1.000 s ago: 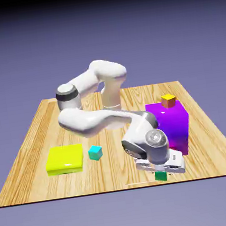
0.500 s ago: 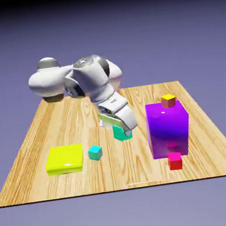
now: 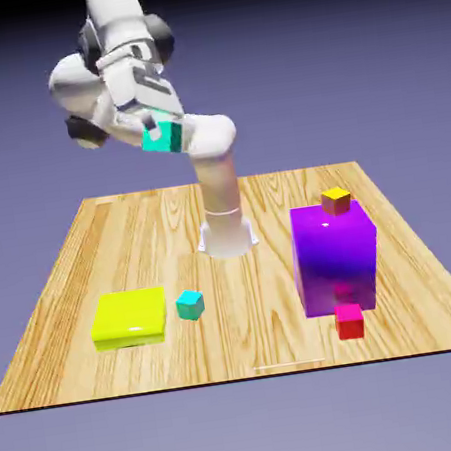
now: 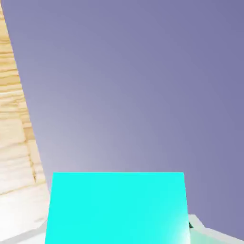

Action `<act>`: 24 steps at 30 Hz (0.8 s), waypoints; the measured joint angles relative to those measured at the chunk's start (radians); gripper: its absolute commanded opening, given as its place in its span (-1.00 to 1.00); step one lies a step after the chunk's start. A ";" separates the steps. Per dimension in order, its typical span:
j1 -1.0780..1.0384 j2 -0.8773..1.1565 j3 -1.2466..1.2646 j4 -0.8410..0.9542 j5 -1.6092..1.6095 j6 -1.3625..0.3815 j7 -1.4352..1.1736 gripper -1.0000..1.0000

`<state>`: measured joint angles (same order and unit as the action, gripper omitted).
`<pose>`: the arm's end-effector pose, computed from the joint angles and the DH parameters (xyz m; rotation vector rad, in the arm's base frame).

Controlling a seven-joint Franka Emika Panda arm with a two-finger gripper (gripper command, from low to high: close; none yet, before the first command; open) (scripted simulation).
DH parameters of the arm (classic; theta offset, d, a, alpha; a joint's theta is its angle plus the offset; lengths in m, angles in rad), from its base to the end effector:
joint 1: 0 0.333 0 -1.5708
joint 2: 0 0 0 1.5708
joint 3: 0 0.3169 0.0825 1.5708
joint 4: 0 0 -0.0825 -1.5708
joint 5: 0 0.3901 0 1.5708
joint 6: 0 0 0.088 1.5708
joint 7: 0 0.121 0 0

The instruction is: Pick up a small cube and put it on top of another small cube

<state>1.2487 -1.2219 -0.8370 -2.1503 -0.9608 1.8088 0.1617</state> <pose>0.4285 -0.1018 0.6260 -2.8844 -0.5224 -0.8943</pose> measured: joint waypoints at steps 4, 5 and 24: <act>-0.139 0.058 0.107 -0.049 0.038 0.049 0.174 -1.00; -0.174 0.072 0.134 -0.061 0.047 0.061 0.217 -1.00; -0.833 0.348 0.641 -0.291 0.226 0.294 1.043 -1.00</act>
<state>0.4158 -0.8740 -0.1958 -2.4416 -0.7345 2.1027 1.2044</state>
